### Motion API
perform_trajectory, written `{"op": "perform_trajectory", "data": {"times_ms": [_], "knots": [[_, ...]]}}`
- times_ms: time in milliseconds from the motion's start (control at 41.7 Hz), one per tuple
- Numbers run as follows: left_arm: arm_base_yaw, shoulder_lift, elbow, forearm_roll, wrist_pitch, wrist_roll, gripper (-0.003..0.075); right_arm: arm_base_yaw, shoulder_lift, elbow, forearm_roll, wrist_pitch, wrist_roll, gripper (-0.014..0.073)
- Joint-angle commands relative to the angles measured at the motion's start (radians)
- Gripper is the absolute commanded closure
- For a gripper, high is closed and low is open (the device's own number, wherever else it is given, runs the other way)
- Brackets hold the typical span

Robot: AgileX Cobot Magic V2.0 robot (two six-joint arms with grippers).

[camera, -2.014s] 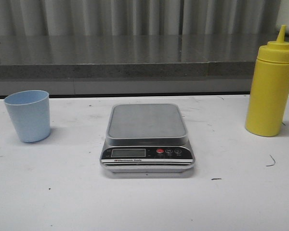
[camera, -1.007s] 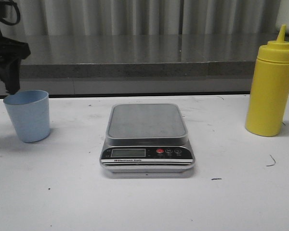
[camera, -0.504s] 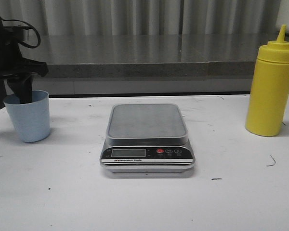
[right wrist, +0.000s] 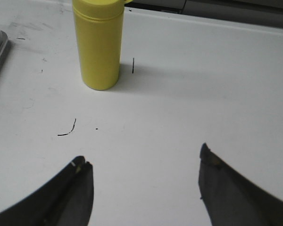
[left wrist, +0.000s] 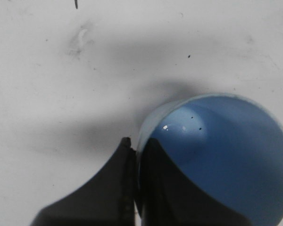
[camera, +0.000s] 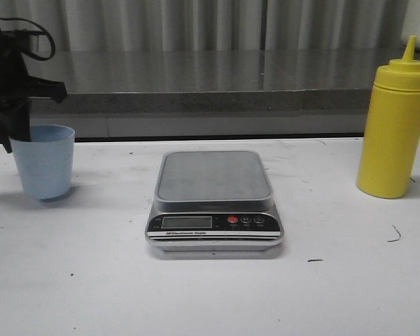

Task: Pour seasoning into cup on scale with both arms
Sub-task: 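Lower the left gripper onto the light blue cup and grasp its rim, then carry the blue cup with the left gripper onto the scale platform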

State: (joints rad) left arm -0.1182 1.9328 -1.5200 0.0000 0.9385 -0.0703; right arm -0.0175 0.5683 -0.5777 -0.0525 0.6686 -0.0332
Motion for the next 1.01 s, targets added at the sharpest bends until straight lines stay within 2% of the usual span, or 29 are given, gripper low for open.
{"op": "perform_trajectory", "data": {"times_ms": [0, 120, 312, 575, 983], "knots": [[-0.033, -0.121, -0.038, 0.0, -0.015, 0.002, 0.074, -0.006, 0.008, -0.025, -0.01, -0.066, -0.009, 0.0093], [-0.095, -0.187, -0.063, 0.0, -0.004, 0.003, 0.074, -0.006, 0.008, -0.025, -0.01, -0.066, -0.009, 0.0093], [-0.249, -0.224, -0.131, -0.007, 0.043, 0.003, 0.074, -0.006, 0.008, -0.025, -0.01, -0.066, -0.009, 0.0093], [-0.426, -0.173, -0.136, -0.007, -0.072, -0.001, 0.0741, -0.006, 0.008, -0.025, -0.01, -0.066, -0.009, 0.0093], [-0.45, 0.011, -0.246, 0.0, -0.101, -0.07, 0.0741, -0.006, 0.008, -0.025, -0.01, -0.066, -0.009, 0.0093]]}}
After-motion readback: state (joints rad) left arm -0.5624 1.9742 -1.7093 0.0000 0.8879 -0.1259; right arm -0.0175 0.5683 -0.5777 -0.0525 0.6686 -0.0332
